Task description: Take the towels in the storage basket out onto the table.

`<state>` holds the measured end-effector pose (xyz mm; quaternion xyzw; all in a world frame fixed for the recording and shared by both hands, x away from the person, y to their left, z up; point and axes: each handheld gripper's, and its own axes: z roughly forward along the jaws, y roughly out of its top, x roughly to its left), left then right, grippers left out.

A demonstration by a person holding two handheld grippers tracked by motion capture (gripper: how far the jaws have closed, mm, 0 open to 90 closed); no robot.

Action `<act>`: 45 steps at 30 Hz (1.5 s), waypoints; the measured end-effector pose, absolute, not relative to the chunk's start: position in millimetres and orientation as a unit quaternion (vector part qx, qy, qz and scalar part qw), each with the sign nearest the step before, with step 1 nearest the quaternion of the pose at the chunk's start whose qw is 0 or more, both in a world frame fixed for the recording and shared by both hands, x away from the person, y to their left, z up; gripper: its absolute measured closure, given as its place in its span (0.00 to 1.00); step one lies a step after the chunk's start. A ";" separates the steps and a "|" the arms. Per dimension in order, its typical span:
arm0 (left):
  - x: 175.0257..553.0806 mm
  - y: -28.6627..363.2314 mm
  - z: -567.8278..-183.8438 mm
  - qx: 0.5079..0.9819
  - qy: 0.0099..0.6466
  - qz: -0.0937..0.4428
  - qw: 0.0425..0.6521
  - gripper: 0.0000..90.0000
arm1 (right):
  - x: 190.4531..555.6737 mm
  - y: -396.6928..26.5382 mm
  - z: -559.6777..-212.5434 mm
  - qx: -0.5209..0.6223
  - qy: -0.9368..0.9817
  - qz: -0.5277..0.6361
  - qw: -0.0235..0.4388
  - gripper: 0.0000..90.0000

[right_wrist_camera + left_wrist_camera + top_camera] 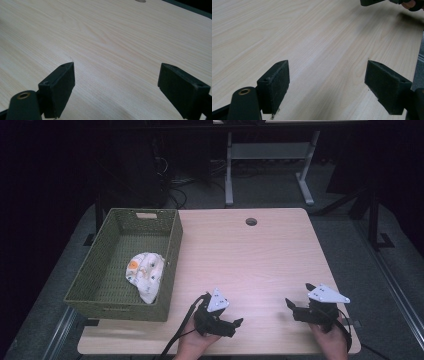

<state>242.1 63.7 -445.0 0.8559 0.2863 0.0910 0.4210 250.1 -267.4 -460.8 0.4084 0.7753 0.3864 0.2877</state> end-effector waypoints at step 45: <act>304.2 139.2 -354.3 0.856 0.280 -0.106 0.422 0.20 | 251.0 -266.1 -459.8 0.411 0.774 0.382 0.294 0.15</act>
